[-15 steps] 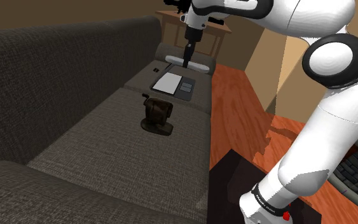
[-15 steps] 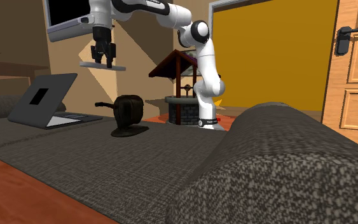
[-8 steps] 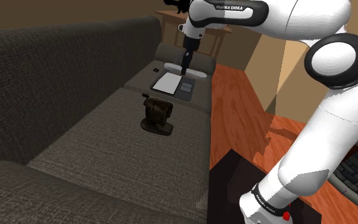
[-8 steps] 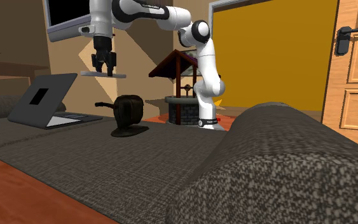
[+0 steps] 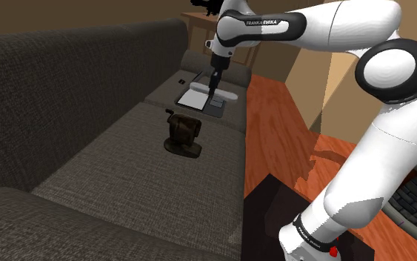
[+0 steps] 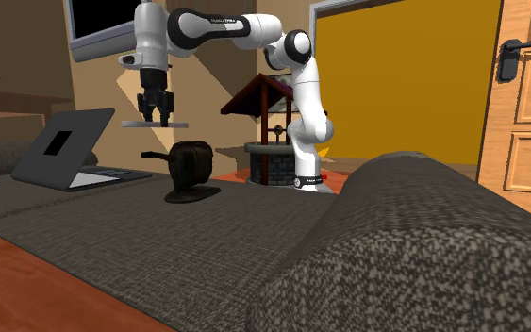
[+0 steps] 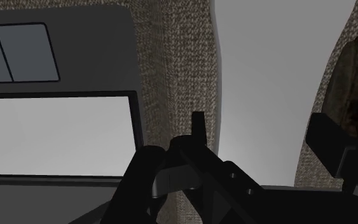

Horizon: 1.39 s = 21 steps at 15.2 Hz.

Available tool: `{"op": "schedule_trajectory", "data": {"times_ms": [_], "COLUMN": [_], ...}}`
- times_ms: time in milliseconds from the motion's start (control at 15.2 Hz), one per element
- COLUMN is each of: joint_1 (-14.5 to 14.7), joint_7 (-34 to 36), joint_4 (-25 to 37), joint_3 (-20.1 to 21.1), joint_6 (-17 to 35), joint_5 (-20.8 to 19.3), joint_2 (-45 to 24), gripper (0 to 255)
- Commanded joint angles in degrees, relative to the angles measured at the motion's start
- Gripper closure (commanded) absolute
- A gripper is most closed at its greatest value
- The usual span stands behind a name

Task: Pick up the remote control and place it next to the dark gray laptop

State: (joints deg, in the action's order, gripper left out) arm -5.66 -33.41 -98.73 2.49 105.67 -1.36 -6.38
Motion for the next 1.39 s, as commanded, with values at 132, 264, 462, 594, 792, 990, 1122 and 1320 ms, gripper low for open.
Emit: {"op": "schedule_trajectory", "data": {"times_ms": [132,264,462,594,792,990,1122,1320], "joint_1": [0.0,0.0,0.0,0.0,0.0,0.0,0.0,0.0], "joint_7": [0.0,0.0,0.1,0.1,0.2,0.2,0.3,0.4], "joint_4": [-2.8,-4.1,-5.8,-7.0,-8.5,-10.0,-10.9,-12.1], "joint_3": [0.0,0.0,0.0,-0.1,-0.1,-0.1,-0.1,-0.1], "joint_6": [3.1,4.6,6.8,8.2,10.4,12.6,14.0,16.1], "joint_5": [0.0,0.0,-0.1,-0.1,-0.2,-0.2,-0.3,-0.3], "joint_2": [-0.2,-0.4,-0.9,-1.2,-1.8,-2.5,-3.0,-3.9], "gripper": [255,255,255,255,255,255,255,255]}}
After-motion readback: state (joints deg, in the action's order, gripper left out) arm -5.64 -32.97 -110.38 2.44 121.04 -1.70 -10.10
